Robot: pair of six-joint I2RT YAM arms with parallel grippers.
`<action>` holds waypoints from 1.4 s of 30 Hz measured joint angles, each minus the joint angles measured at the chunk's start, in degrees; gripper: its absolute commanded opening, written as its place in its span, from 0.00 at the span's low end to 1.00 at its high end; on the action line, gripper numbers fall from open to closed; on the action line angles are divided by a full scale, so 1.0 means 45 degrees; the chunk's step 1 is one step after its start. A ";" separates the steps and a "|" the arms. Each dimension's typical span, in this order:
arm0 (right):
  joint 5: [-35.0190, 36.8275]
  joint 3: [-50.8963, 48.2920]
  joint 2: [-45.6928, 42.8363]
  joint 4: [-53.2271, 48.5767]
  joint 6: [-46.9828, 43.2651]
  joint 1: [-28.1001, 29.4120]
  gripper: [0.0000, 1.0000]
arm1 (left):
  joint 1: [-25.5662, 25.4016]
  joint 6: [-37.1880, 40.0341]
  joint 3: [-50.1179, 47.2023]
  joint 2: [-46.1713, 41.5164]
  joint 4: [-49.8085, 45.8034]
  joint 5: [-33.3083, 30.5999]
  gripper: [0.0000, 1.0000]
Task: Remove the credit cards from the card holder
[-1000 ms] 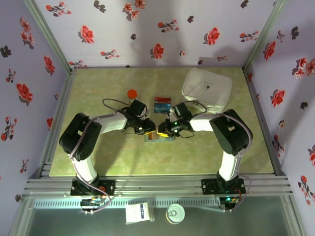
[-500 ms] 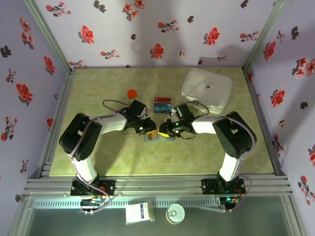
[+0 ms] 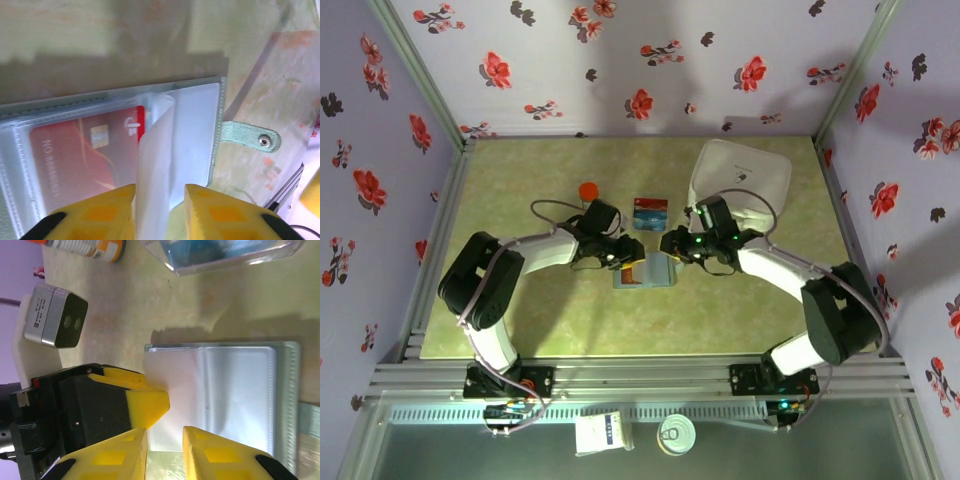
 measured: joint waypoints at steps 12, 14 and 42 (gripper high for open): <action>0.1137 -0.0248 -0.2001 -0.1841 -0.0495 -0.0816 0.32 | -0.0986 -0.0112 0.2011 0.1627 0.0005 0.0097 0.50; 0.1229 -0.0253 -0.2157 -0.2040 -0.0539 -0.0840 0.33 | -0.1083 -0.0107 0.2191 0.1962 0.0005 0.0102 0.51; 0.0573 0.0544 0.0559 -0.2089 -0.0617 0.0695 0.28 | 0.0413 0.1039 0.0316 -0.0534 -0.2084 -0.1156 0.32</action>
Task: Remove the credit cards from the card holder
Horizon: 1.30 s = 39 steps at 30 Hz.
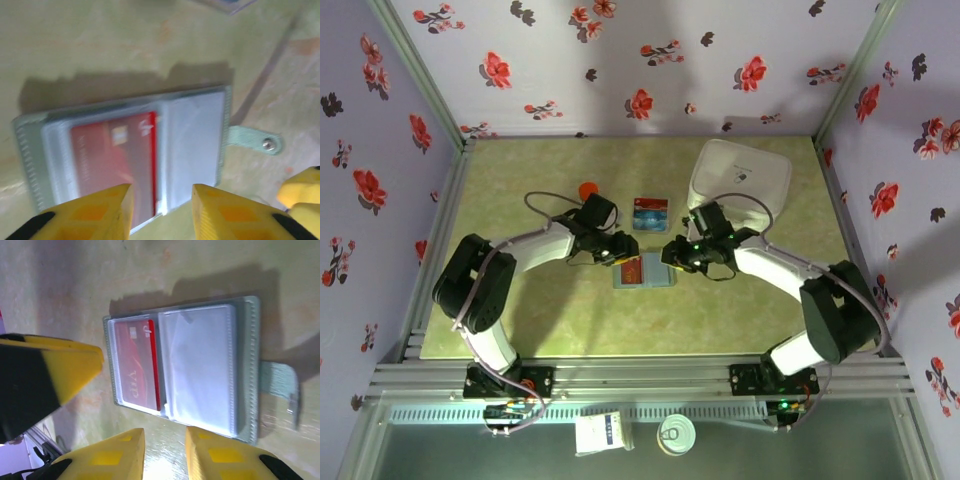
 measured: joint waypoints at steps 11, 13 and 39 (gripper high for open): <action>-0.0087 0.1039 0.1569 0.0083 -0.0005 0.0695 0.27 | 0.0423 0.0321 -0.1049 -0.0549 -0.0272 -0.0359 0.12; -0.0087 0.1180 0.1792 0.0078 0.0000 0.0772 0.27 | 0.0466 0.0355 -0.1073 -0.0549 -0.0272 -0.0359 0.10; -0.0350 0.2030 0.3541 0.0238 0.0000 0.1156 0.26 | 0.0631 0.0593 -0.1069 0.0306 0.0112 -0.0170 0.00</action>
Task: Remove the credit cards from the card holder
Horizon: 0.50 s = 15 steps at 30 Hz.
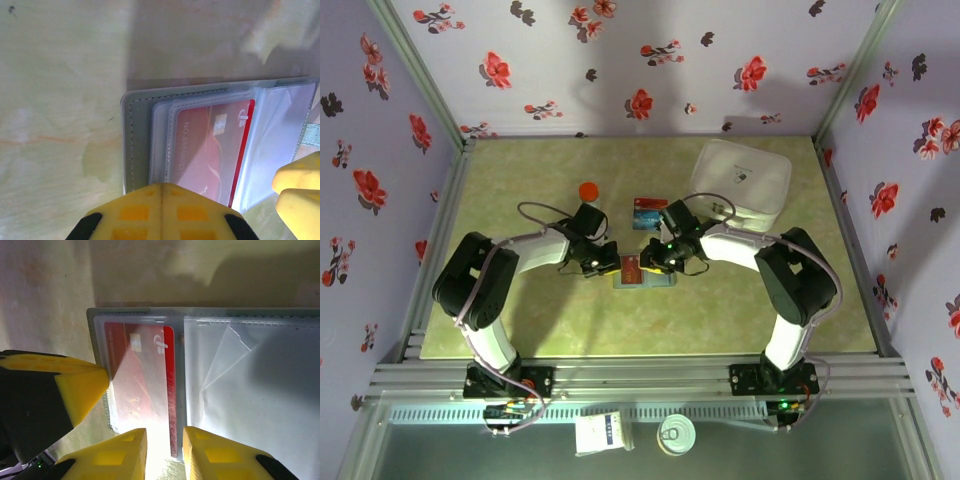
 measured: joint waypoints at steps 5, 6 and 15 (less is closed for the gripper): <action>-0.0185 0.0005 0.0121 0.0287 0.0024 0.0010 0.24 | 0.0039 0.0000 -0.0005 0.0005 0.0000 0.0034 0.00; -0.0223 0.0005 0.0175 0.0374 0.0039 0.0010 0.24 | 0.0039 0.0000 -0.0010 0.0005 0.0000 0.0034 0.00; -0.0500 0.0121 0.0714 0.0763 0.0131 0.0039 0.22 | 0.0049 0.0005 -0.0073 0.0005 0.0015 0.0044 0.00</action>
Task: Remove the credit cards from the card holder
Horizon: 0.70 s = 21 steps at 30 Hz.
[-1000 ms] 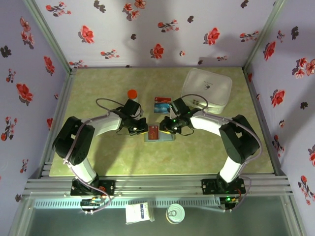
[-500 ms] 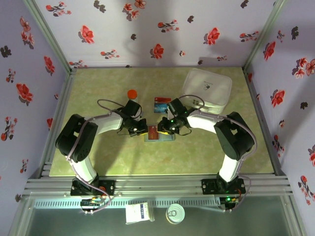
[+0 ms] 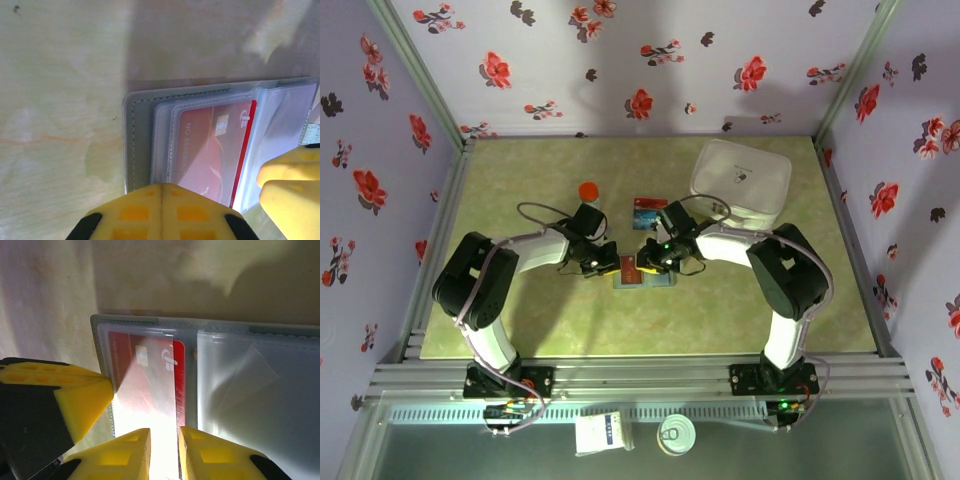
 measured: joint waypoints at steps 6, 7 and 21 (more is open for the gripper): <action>-0.0131 0.0151 0.0189 0.0107 0.0000 0.0053 0.21 | 0.0039 0.0000 -0.0078 0.0000 0.0078 0.0044 0.00; -0.0151 0.0170 0.0228 0.0141 0.0000 0.0053 0.21 | 0.0049 0.0000 -0.0097 0.0000 0.0087 0.0078 0.00; -0.0568 0.0330 0.0758 0.0656 0.0005 0.0155 0.21 | 0.0126 0.0005 -0.0121 0.0000 0.0087 0.0136 0.00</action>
